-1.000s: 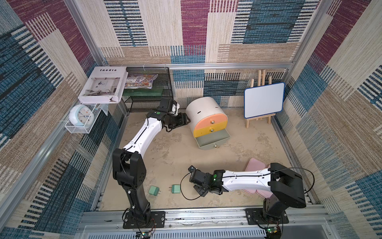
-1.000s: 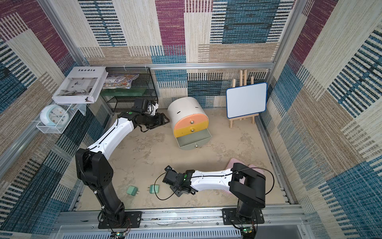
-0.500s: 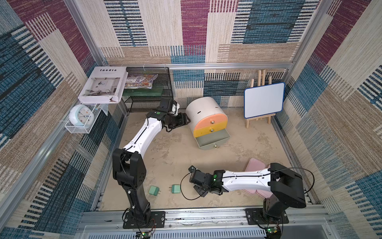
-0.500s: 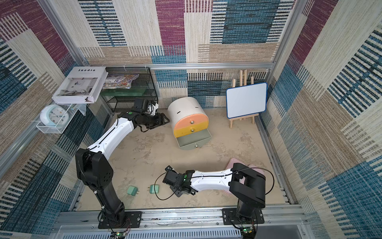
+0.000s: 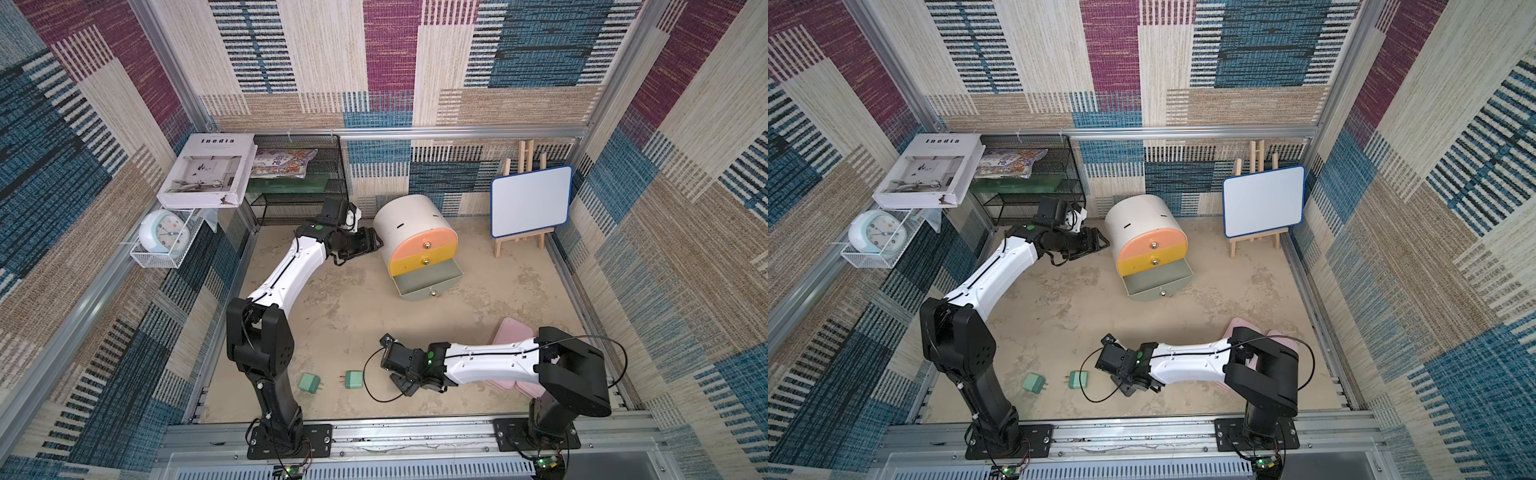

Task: Place the plugs into the drawer by color
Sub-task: Pick up the plug from the center of the board, then place the plug in the drawer.

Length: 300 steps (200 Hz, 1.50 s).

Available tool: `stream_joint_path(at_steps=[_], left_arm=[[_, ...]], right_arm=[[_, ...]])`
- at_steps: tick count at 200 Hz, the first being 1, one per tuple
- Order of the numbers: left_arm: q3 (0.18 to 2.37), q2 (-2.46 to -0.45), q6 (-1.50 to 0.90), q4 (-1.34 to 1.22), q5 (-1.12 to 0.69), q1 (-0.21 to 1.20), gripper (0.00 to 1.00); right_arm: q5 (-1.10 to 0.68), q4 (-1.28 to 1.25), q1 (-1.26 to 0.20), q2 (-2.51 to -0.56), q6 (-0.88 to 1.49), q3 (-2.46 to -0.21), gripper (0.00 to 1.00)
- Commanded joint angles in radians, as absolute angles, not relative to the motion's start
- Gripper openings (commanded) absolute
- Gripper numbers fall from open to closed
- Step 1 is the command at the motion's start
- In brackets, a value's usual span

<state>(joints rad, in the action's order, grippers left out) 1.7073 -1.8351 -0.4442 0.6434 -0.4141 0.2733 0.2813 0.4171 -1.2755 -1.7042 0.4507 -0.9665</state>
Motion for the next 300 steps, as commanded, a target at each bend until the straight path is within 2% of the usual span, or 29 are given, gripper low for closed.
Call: stream_joint_path(at_steps=[1,28,50,61,88,130,186,300], left_arm=[[1.706,-1.838,-0.443,0.634,-0.416,0.275,0.74],[1.707,-1.838,-0.443,0.635,-0.417,0.276,0.73],[1.709,-1.838,-0.446,0.633,-0.416,0.276,0.73],[1.713,-1.838,-0.448,0.634,-0.418,0.276,0.73],[1.728,-1.840,-0.452,0.635,-0.420,0.278,0.74],[1.763,-1.858,-0.467,0.636,-0.429,0.281,0.74],[1.807,-1.884,-0.466,0.653,-0.431,0.284,0.74],[1.781,-1.872,-0.449,0.652,-0.425,0.284,0.74]], right_arm=[[0.294,0.424,-1.275,-1.699,0.460,-0.967,0.61],[0.300,0.421,-1.276,-1.669,0.463,-0.966,0.56],[0.301,0.410,-1.274,-1.631,0.464,-0.961,0.42],[0.296,0.406,-1.268,-1.614,0.463,-0.957,0.39],[0.270,0.407,-1.222,-1.567,0.431,-0.963,0.38],[0.287,0.367,-1.043,-1.475,0.295,-1.045,0.39],[0.211,0.283,-0.834,-1.546,0.153,-1.185,0.39],[0.132,0.152,-0.753,-1.686,0.141,-1.233,0.39]])
